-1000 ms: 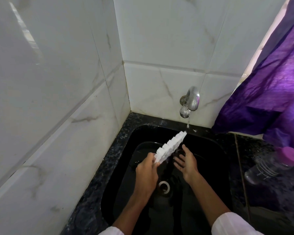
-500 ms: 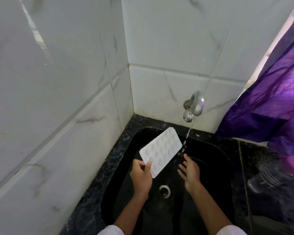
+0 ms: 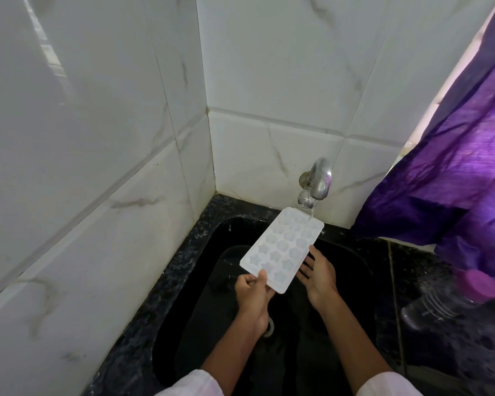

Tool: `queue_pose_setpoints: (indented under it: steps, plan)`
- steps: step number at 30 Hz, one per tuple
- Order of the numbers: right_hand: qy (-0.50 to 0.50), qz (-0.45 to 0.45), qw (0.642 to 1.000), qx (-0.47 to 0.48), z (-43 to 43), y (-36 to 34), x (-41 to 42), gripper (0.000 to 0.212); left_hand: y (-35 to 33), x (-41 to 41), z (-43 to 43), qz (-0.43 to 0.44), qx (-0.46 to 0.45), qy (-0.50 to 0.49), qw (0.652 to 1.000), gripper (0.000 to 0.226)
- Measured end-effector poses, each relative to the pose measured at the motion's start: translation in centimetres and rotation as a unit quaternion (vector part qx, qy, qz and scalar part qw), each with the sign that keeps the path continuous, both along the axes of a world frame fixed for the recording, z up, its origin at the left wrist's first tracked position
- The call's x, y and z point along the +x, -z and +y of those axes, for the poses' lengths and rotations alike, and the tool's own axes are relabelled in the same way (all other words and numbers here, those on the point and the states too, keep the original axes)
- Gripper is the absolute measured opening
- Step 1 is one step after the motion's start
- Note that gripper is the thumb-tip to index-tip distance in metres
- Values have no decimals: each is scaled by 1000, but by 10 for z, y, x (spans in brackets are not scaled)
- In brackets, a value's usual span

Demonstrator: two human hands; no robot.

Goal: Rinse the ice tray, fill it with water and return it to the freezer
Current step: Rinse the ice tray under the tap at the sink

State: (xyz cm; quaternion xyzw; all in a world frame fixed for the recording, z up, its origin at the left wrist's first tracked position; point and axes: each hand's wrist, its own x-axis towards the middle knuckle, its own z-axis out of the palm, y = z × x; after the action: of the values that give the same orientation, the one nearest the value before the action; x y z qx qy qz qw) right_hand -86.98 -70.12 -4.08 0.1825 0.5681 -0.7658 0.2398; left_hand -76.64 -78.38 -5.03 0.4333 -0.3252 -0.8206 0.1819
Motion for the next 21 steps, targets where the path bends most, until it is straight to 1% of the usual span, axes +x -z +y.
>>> queue_pose_setpoints:
  steps: [5, 13, 21]
  plan:
    - [-26, 13, 999, 44, 0, 5, -7, 27, -1, -1, 4, 0, 7, 13, 1000, 10]
    - [-41, 32, 992, 112, -4, 4, -15, 47, 0, 0, 4, -11, -40, 36, 998, 10]
    - [-38, 29, 991, 123, -4, 5, -14, 51, -2, 5, -1, -14, -83, 52, 995, 9]
